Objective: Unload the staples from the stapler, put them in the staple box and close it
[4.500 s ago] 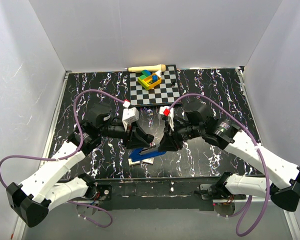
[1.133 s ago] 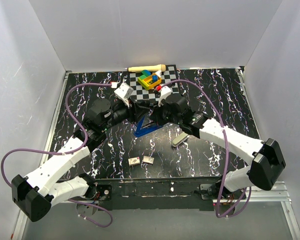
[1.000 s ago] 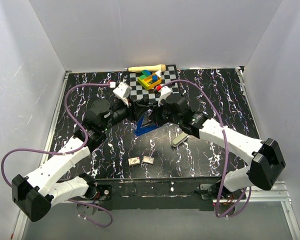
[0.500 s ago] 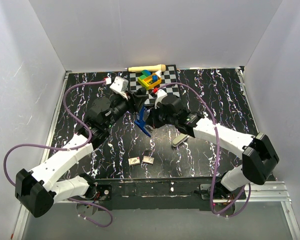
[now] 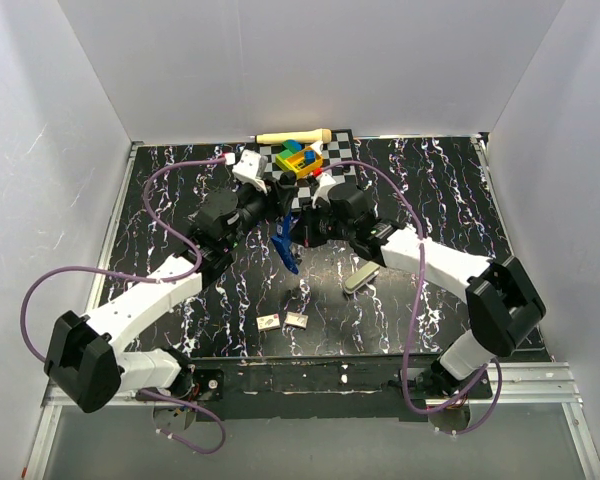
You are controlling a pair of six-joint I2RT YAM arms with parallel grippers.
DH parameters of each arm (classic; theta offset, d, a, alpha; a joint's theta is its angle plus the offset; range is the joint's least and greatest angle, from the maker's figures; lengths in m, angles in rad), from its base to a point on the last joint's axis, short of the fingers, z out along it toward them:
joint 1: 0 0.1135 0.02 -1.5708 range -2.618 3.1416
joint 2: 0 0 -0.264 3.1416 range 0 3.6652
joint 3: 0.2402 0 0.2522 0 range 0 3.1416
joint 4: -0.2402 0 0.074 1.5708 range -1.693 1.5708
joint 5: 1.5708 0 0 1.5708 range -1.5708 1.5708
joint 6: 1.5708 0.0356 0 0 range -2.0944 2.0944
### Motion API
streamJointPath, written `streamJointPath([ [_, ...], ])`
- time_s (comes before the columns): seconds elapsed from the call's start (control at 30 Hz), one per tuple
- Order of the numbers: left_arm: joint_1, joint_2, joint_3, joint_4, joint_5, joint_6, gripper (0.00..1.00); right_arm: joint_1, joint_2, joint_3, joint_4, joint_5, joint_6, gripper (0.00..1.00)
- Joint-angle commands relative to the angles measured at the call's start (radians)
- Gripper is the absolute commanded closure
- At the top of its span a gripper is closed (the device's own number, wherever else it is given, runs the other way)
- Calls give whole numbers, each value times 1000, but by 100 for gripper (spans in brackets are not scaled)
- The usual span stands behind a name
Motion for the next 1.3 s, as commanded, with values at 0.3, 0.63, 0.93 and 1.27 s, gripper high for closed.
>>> streamJointPath([
  [0.3,3,90,128,136,-23,30,100,-16,100,-3,201,-206,150,99],
  [0.63,4,125,145,164,-42,30,100,-19,152,1,275,-290,224,99],
  [0.93,4,98,154,141,-41,48,100,-35,129,-23,272,-270,229,99],
  [1.27,3,-57,110,52,-53,94,100,-67,37,-51,168,-186,163,99],
])
